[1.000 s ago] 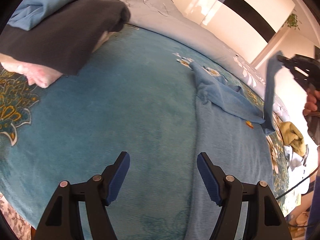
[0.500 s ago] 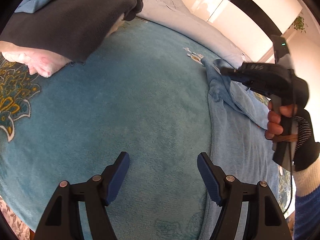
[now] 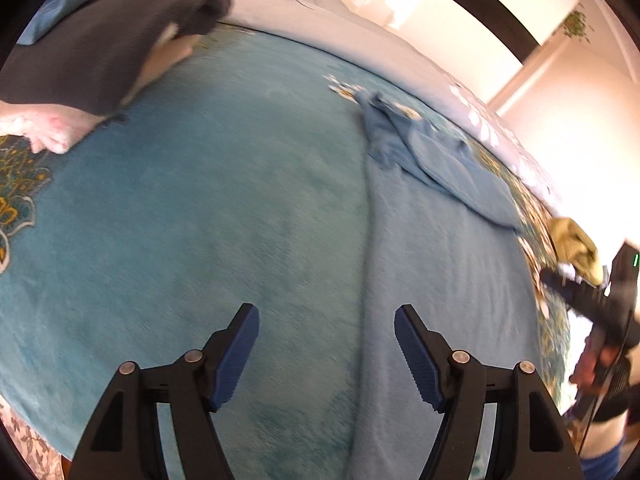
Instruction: Fold clothes
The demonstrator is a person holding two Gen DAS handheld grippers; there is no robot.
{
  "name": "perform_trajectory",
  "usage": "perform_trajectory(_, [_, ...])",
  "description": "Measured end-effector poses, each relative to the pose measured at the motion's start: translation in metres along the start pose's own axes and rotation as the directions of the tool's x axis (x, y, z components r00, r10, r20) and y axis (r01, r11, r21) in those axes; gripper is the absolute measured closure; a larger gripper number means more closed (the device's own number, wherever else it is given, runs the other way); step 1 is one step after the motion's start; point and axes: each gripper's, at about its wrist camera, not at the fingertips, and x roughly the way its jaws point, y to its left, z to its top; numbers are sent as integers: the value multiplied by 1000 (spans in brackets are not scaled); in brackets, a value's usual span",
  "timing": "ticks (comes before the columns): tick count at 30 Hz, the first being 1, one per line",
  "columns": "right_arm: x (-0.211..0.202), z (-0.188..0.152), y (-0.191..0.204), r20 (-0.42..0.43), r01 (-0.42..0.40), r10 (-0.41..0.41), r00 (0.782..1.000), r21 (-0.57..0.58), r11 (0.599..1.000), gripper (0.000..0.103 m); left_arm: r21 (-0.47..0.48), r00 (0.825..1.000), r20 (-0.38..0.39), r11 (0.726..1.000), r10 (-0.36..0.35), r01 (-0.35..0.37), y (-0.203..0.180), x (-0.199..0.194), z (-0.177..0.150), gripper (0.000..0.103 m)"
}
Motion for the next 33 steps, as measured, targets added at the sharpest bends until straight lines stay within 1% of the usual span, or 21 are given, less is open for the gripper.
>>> perform_trajectory(2, [-13,-32,-26,-19,-27,29,999,87,996,64,9,999,-34,1000,-16,16,-5,4,-9,29])
perform_trajectory(4, [-23,-62,-47,-32,-68,75,997,167,984,64,21,999,-52,1000,-15,16,-11,4,-19,29])
perform_trajectory(6, [-27,-85,-53,-27,-130,138,990,200,971,64,49,998,-59,999,1,2,-18,2,-28,29])
perform_trajectory(8, [-31,-102,-52,10,-178,180,984,205,962,61,70,997,-72,998,3,3,-24,0,-36,29])
perform_trajectory(10, [-32,-113,-48,44,-218,213,976,213,953,59,82,996,-88,996,-17,25,-27,-2,-42,27])
perform_trajectory(15, [-30,-123,-46,50,-324,321,946,213,922,57,76,988,-125,992,-95,105,-28,-4,-54,25])
perform_trajectory(17, [-30,-127,-45,50,-365,363,930,212,906,57,50,980,-138,987,-143,151,-24,-3,-57,25])
perform_trajectory(19, [-29,-130,-45,50,-406,405,913,212,889,57,19,974,-132,982,-185,189,-20,-4,-57,24])
perform_trajectory(21, [-28,-134,-44,50,-446,446,893,211,870,57,-24,964,-125,973,-233,232,-16,-3,-57,20])
perform_trajectory(22, [-27,-135,-44,50,-466,467,883,211,859,57,-45,958,-124,966,-258,254,-14,-1,-55,17])
perform_trajectory(24, [-26,-139,-43,50,-505,506,861,210,837,57,-77,945,-123,952,-303,295,-12,1,-52,16])
perform_trajectory(26, [-23,-136,-43,52,-528,530,846,210,823,57,-102,930,-127,937,-344,333,-9,3,-48,16])
perform_trajectory(27, [-20,-135,-43,52,-539,542,839,217,814,57,-125,919,-127,925,-373,358,-6,4,-46,16])
perform_trajectory(28, [-19,-135,-43,51,-547,550,833,219,808,57,-154,902,-131,907,-412,392,-3,6,-46,16])
perform_trajectory(30, [-20,-135,-42,46,-558,563,825,218,800,57,-223,847,-144,851,-512,476,3,12,-47,16])
perform_trajectory(31, [-20,-136,-42,43,-564,569,821,218,797,57,-244,826,-148,829,-544,503,5,15,-48,16])
perform_trajectory(32, [-22,-137,-43,42,-566,572,819,217,795,57,-242,821,-150,825,-551,510,5,16,-50,16])
perform_trajectory(33, [-23,-139,-45,41,-567,573,819,217,795,58,-229,823,-152,829,-548,510,3,16,-50,16])
